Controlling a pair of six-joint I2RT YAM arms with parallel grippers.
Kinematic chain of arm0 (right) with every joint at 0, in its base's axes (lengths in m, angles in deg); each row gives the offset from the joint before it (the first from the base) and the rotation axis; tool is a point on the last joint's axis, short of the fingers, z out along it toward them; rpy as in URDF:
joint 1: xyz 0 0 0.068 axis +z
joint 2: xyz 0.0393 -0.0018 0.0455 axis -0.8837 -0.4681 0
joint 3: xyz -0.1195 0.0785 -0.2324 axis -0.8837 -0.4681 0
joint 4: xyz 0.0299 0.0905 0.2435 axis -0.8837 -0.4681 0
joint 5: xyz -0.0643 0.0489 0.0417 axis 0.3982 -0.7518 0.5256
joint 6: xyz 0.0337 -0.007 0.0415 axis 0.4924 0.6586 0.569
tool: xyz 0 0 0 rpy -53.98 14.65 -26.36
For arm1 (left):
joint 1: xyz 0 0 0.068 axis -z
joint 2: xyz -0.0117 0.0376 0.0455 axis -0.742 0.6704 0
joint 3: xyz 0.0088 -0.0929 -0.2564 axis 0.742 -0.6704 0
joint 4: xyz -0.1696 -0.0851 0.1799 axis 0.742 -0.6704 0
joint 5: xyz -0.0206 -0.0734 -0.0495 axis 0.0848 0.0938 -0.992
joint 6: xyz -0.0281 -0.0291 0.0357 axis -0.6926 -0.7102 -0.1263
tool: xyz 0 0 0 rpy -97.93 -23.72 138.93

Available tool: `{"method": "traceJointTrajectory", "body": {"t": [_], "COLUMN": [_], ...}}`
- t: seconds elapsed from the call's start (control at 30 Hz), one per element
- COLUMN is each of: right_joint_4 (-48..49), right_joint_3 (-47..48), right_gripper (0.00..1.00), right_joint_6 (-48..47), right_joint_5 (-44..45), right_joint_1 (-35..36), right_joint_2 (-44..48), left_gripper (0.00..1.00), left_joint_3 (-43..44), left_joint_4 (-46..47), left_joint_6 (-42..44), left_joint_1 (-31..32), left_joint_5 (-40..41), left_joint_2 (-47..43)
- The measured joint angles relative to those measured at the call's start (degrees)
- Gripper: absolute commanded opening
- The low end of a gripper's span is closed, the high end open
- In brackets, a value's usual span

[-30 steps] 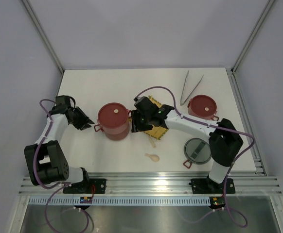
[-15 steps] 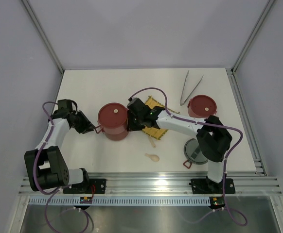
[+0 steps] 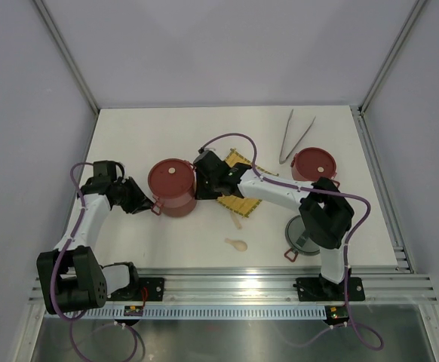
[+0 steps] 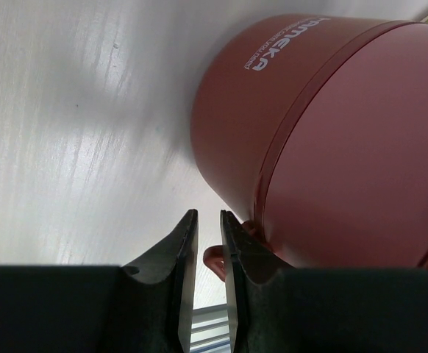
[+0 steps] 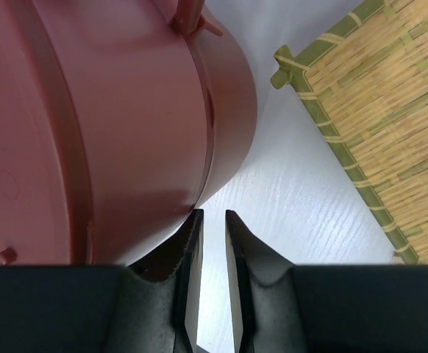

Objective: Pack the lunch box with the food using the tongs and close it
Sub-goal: Adjust the packing box at the center of the board.

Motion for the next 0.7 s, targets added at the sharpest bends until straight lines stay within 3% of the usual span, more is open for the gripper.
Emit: {"method": "traceJointTrajectory", "body": {"t": [0.3, 0.47, 0.53, 0.6, 0.7], "right_joint_4": [-0.04, -0.57, -0.92, -1.88, -3.39], "right_joint_3": [-0.02, -0.79, -2.01, -3.23, -3.37], "right_gripper": [0.25, 0.26, 0.27, 0.27, 0.27], "right_joint_6": [0.00, -0.33, -0.48, -0.70, -1.33], "right_joint_5": [1.73, 3.93, 4.90, 5.92, 7.50], "right_joint_1": [0.00, 0.00, 0.00, 0.00, -0.02], "right_joint_2": [0.28, 2.21, 4.02, 6.10, 7.58], "left_gripper": [0.19, 0.18, 0.14, 0.03, 0.00], "left_joint_3": [-0.70, -0.85, -0.74, 0.09, 1.60], "left_joint_4": [0.15, -2.82, -4.46, -6.84, -9.40], "left_joint_6": [-0.02, -0.50, -1.07, -1.68, -2.08], "left_joint_1": [0.00, 0.02, 0.00, 0.02, 0.24], "left_joint_5": [-0.15, 5.07, 7.82, 10.45, 12.55], "left_joint_2": [-0.02, -2.91, -6.64, -10.49, -14.16]}}
